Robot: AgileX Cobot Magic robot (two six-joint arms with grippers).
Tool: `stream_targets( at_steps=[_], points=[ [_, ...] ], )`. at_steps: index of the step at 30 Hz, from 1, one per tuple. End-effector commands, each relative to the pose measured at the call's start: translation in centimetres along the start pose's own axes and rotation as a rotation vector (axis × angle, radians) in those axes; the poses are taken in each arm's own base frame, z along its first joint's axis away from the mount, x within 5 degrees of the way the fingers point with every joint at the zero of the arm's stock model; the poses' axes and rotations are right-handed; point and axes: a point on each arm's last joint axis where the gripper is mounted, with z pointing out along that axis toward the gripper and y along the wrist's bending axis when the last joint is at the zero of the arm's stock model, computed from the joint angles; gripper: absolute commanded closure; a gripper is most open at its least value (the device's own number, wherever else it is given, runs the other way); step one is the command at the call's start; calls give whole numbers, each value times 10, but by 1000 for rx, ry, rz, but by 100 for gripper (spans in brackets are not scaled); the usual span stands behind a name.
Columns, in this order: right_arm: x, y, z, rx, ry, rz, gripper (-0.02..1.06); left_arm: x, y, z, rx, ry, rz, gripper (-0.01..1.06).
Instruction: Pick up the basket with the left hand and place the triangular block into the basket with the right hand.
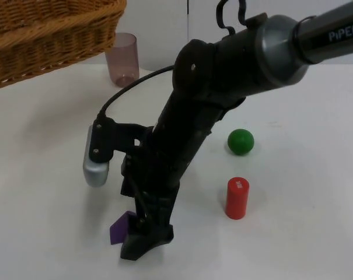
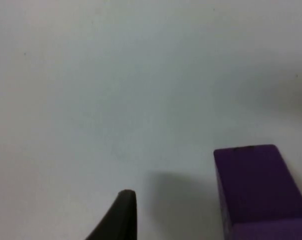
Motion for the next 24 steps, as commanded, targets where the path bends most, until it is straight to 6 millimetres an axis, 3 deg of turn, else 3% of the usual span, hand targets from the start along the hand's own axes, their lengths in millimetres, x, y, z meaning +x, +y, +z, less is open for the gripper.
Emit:
stream_targets(
  at_steps=[1, 24],
  points=[
    [-3, 2, 0, -6, 2, -11, 0, -3, -3, -5, 31, -34, -30, 104],
    [-2, 5, 7, -14, 25, -28, 5, -2, -3, -5, 30, -24, -31, 104]
  ],
)
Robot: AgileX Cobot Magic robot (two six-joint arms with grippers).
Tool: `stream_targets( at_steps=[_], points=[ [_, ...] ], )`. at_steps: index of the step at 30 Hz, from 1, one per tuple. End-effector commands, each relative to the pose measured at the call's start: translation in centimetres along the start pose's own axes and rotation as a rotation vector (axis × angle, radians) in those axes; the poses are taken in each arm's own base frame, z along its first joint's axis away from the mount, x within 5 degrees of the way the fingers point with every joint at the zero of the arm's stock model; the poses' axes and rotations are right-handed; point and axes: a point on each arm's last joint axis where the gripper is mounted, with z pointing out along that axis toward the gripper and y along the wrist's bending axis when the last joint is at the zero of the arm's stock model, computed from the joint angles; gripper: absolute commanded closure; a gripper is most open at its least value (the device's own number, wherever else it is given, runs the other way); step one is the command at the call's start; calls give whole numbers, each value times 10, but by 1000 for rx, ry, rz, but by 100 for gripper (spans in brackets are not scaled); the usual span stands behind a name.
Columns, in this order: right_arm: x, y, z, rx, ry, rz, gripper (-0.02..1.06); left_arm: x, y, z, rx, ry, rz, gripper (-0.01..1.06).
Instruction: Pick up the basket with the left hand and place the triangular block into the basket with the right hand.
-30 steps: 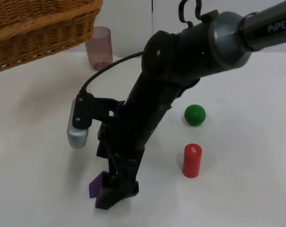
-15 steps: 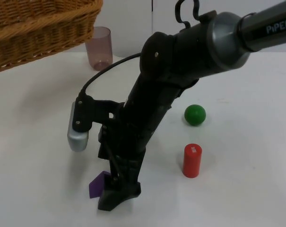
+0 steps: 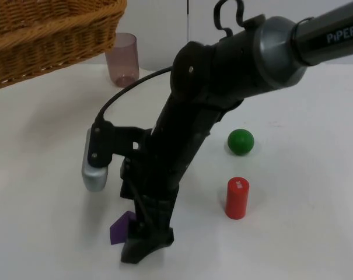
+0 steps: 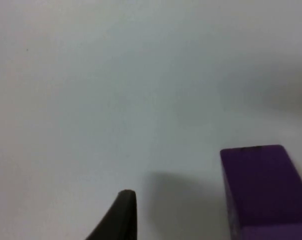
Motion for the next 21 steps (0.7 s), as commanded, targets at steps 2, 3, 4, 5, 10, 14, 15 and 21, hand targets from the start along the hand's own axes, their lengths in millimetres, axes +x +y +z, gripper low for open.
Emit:
stream_targets(
  at_steps=[2, 3, 4, 5, 10, 14, 15, 21],
  points=[
    [0, 5, 9, -29, 23, 2, 5, -2, -3, -5, 30, -24, -31, 104],
    [0, 6, 12, -33, 27, 1, 5, -2, -3, -5, 30, -24, -31, 104],
    [1, 6, 14, -34, 38, -3, 5, -2, -3, -5, 30, -24, -31, 104],
    [2, 6, 14, -30, 45, -4, 5, -2, -3, -5, 30, -24, -31, 104],
    [2, 6, 14, -25, 54, 2, 7, -2, -3, -5, 28, -25, -28, 104],
    [3, 5, 14, -16, 63, 11, 38, -2, -3, -5, 28, -25, -28, 104],
    [4, 4, 14, -1, 69, 15, 55, -2, -3, -5, 28, -25, -28, 104],
    [5, -4, 13, 94, 86, 102, 104, -1, -3, -5, 26, -19, -28, 104]
  ],
)
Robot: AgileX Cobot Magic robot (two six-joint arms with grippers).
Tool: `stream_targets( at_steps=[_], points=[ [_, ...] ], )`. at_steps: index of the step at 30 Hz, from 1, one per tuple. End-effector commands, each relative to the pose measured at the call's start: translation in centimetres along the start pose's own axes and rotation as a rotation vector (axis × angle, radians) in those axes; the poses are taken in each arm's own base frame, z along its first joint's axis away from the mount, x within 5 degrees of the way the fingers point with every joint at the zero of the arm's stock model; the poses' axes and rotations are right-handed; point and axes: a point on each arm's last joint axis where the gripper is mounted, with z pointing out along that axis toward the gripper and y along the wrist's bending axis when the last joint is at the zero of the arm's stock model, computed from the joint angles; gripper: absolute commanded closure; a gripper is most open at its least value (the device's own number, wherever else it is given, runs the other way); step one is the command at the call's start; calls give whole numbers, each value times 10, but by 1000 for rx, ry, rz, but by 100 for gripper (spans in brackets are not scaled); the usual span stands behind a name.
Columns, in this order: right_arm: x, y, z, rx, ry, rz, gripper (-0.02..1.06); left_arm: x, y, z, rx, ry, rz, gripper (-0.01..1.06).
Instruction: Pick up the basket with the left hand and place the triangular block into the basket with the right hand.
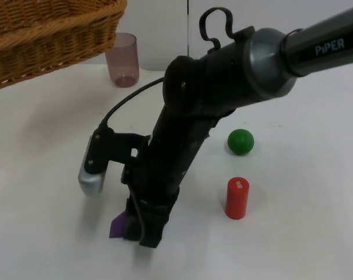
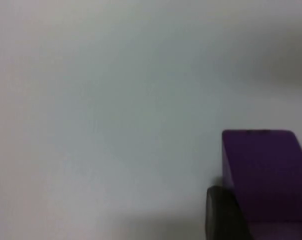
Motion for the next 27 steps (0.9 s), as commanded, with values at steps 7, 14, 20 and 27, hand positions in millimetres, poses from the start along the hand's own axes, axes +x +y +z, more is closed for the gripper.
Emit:
stream_targets(
  at_steps=[7, 14, 20, 27],
  points=[
    [-8, -13, -31, 116, -48, 132, 104, 0, -2, -5, 20, -1, -26, 104],
    [-10, -11, -78, 100, -48, 371, 104, 0, -2, -5, 19, -1, -24, 104],
    [-2, -7, -105, 234, -70, 602, 104, 0, -2, -5, 17, -6, -21, 104],
    [13, 20, -163, 376, -232, 707, 104, 1, -3, -4, 15, -6, -11, 104]
  ],
)
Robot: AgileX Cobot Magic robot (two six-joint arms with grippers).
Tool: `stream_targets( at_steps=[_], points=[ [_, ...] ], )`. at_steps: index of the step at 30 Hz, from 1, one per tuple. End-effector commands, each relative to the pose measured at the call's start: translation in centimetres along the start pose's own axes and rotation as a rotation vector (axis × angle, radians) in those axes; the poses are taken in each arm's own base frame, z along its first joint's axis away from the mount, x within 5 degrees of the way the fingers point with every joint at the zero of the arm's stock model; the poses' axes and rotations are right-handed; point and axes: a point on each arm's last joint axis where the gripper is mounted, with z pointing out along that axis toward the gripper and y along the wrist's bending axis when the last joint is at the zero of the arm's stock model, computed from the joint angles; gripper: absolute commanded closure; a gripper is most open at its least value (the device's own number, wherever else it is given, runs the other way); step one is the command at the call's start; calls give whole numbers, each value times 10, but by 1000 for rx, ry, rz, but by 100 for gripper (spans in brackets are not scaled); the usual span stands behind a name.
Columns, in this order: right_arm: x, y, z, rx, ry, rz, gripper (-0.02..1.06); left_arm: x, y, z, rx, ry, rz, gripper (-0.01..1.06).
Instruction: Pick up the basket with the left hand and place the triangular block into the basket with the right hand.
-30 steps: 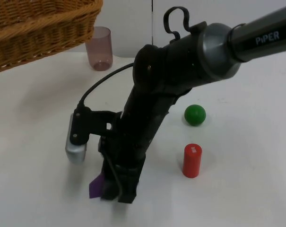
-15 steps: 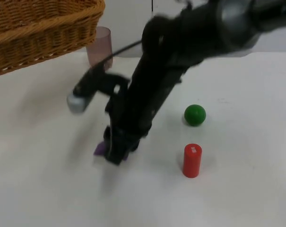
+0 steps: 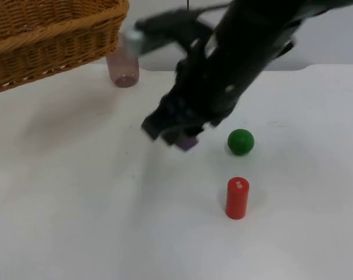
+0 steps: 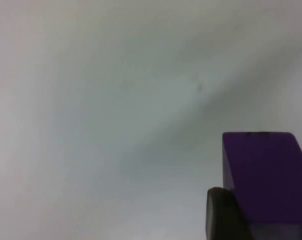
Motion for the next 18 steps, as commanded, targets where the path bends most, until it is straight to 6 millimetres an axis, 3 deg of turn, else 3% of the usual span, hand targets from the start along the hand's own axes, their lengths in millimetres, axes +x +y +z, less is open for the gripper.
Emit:
stream_targets(
  at_steps=[1, 3, 5, 6, 7, 10, 11, 14, 17, 18],
  points=[
    [1, -1, -32, 32, -93, 28, 104, 0, -5, -4, 24, -28, -2, 104],
    [7, -2, -51, 56, -121, 37, 104, 2, -7, -3, 24, -26, 15, 104],
    [11, -3, -84, 76, -181, 41, 104, 6, -14, -1, 33, -18, 56, 104],
    [11, -3, -84, 76, -181, 41, 104, 6, -14, -1, 33, -18, 56, 104],
    [13, -3, -97, 83, -205, 45, 104, 9, -18, 0, 39, -15, 83, 104],
    [14, -8, -151, 102, -304, 64, 104, 20, -33, 5, 64, -1, 159, 104],
    [14, -8, -151, 102, -304, 64, 104, 20, -33, 5, 64, -1, 159, 104],
    [21, -19, -190, 131, -365, 119, 104, 34, -49, 9, 98, 33, 206, 104],
    [26, -26, -203, 152, -376, 141, 104, 44, -57, 12, 114, 62, 258, 104],
    [31, -32, -215, 172, -380, 162, 104, 55, -66, 13, 129, 88, 306, 104]
  ],
)
